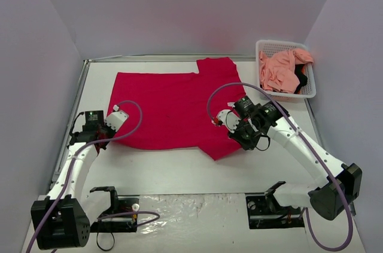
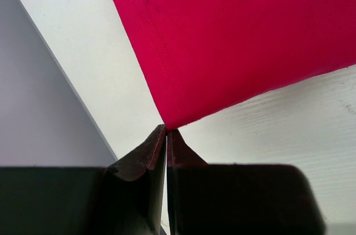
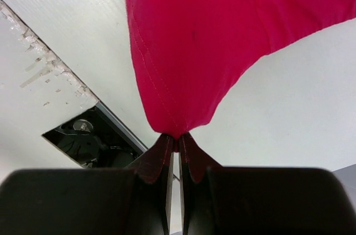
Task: Fold and stack the t-shirts
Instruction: Grap the side of the flattened tshirt closest away from the robot with both arms, then fold the flattened tshirt in 1/3 of the way
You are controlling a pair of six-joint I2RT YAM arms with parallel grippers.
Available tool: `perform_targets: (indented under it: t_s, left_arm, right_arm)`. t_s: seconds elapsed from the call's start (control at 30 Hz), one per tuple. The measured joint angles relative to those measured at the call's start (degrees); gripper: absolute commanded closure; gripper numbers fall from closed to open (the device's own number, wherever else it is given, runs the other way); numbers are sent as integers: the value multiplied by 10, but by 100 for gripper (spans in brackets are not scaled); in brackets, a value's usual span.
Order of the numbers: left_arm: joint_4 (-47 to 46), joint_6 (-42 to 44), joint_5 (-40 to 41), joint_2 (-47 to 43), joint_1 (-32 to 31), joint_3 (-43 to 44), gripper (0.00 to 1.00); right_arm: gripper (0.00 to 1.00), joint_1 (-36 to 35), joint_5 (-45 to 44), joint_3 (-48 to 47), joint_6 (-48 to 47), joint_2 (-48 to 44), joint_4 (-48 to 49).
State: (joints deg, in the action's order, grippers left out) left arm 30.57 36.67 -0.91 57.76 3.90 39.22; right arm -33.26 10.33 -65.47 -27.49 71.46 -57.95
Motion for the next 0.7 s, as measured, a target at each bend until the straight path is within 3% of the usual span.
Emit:
perform_targets:
  t_s: [0.4, 0.7]
  left_arm:
    - [-21, -17, 19, 57, 0, 0, 98]
    - [8, -74, 25, 117, 0, 98, 98]
  right_arm:
    - [100, 34, -11, -94, -17, 26, 1]
    - [100, 69, -26, -189, -30, 138, 14]
